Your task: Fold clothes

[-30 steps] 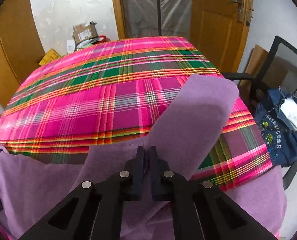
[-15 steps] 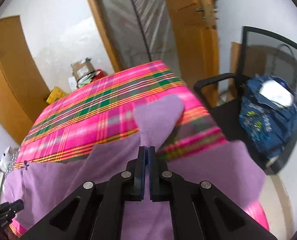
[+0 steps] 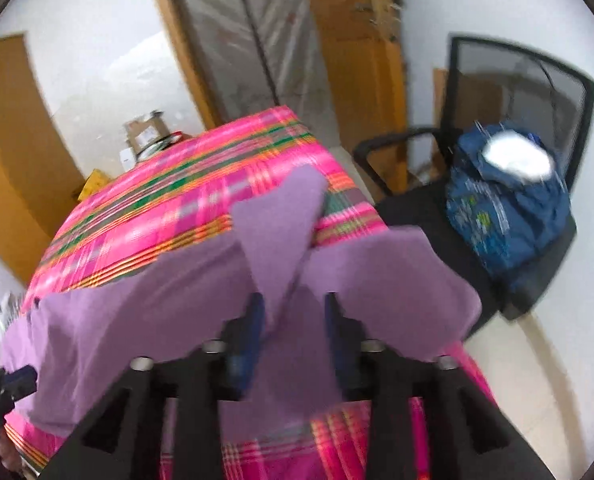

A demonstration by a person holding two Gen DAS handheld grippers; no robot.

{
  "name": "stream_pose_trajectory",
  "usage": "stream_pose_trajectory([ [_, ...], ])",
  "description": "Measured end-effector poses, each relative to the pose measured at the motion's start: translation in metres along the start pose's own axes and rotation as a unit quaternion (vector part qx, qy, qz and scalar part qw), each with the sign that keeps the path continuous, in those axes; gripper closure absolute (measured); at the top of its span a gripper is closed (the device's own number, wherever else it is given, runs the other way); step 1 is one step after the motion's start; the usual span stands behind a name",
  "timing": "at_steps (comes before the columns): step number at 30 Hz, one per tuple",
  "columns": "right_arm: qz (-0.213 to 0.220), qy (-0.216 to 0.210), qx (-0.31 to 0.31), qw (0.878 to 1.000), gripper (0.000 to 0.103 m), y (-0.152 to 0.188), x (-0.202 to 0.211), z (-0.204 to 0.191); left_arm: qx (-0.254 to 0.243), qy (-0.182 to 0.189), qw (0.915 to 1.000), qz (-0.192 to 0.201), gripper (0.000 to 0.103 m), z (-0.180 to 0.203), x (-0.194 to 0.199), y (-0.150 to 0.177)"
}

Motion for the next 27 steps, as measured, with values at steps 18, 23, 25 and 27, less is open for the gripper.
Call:
stream_pose_trajectory([
  [18, -0.066, 0.004, 0.184, 0.981, 0.069, -0.015, -0.097, -0.040, -0.064, 0.043, 0.9953, -0.059, 0.080, 0.059, -0.077, 0.001],
  [23, -0.054, 0.007, 0.162, 0.985, 0.096, -0.022, -0.093, -0.029, -0.082, 0.031, 0.9942, -0.063, 0.078, 0.063, -0.085, 0.004],
  [25, -0.045, 0.005, 0.137, 0.990, 0.097, -0.026, -0.086, -0.020, -0.096, 0.022, 0.9935, -0.059, 0.078, 0.065, -0.086, 0.004],
  [27, -0.032, 0.001, 0.109, 0.994, 0.097, -0.031, -0.077, -0.010, -0.110, 0.013, 0.9923, -0.056, 0.078, 0.067, -0.087, 0.005],
])
Point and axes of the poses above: each gripper's, at about its wrist camera, not at the fingertips, and x roughly against the way its jaws point, z to its right, y to its underside, the point moved 9 cm from there along -x, roughly the way its jaws point, and after that the axes turned 4 degrees about z, right-handed, at the moved point
